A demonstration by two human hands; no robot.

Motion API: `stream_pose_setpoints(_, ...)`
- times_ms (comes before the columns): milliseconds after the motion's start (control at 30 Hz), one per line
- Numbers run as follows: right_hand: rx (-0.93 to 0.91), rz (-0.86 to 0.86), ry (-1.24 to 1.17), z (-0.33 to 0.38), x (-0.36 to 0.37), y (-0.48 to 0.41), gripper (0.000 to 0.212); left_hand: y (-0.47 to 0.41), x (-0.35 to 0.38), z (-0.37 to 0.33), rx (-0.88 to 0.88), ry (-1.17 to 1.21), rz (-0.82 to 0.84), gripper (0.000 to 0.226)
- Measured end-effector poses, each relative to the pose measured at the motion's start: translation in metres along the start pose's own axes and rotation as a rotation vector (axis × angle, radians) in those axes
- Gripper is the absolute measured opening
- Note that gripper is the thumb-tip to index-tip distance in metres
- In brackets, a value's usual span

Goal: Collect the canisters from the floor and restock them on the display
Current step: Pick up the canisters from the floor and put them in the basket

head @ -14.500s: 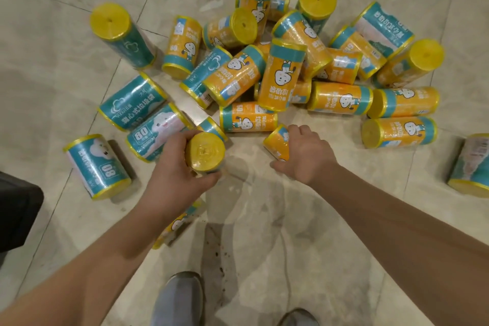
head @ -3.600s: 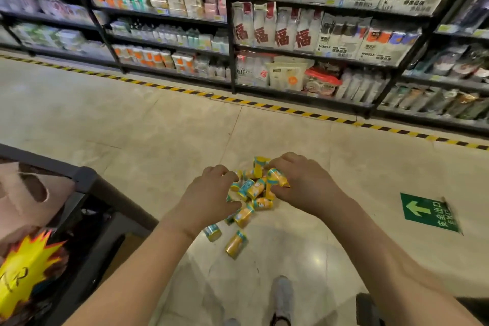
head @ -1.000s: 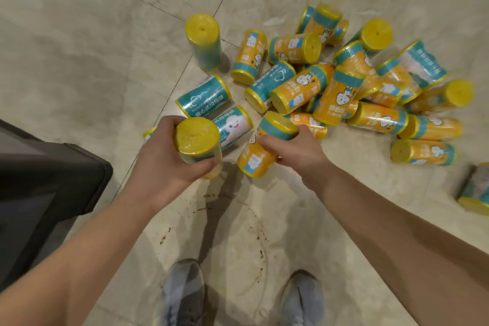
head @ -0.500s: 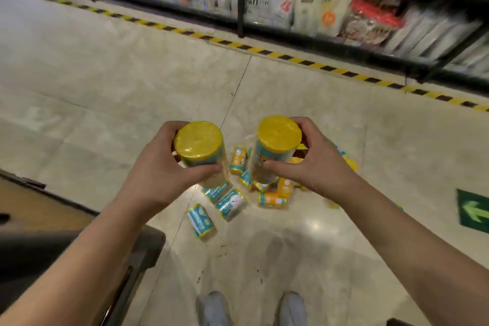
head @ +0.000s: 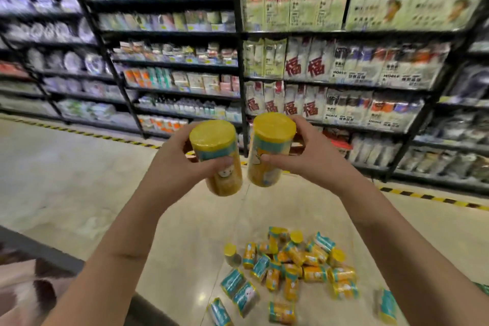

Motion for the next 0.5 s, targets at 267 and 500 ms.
stream_pose_setpoints(267, -0.057, 0.025, 0.080, 0.049, 0.000, 0.018, 0.075, 0.023, -0.027, -0.041, 0.026, -0.002, -0.072, 0.063)
stream_pose_setpoints(500, -0.073, -0.014, 0.024, 0.063, 0.014, 0.021, 0.073, 0.032, -0.048, -0.042, 0.049, -0.006, -0.094, 0.061)
Point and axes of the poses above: each hand's wrist, its own y-axis away from the middle knuckle, its own x-axis out of the palm, z = x × y, the point moved 5 cm from there along -y, towards the middle knuckle, and after that the axes turned 5 degrees about z, right-handed, at the moved point
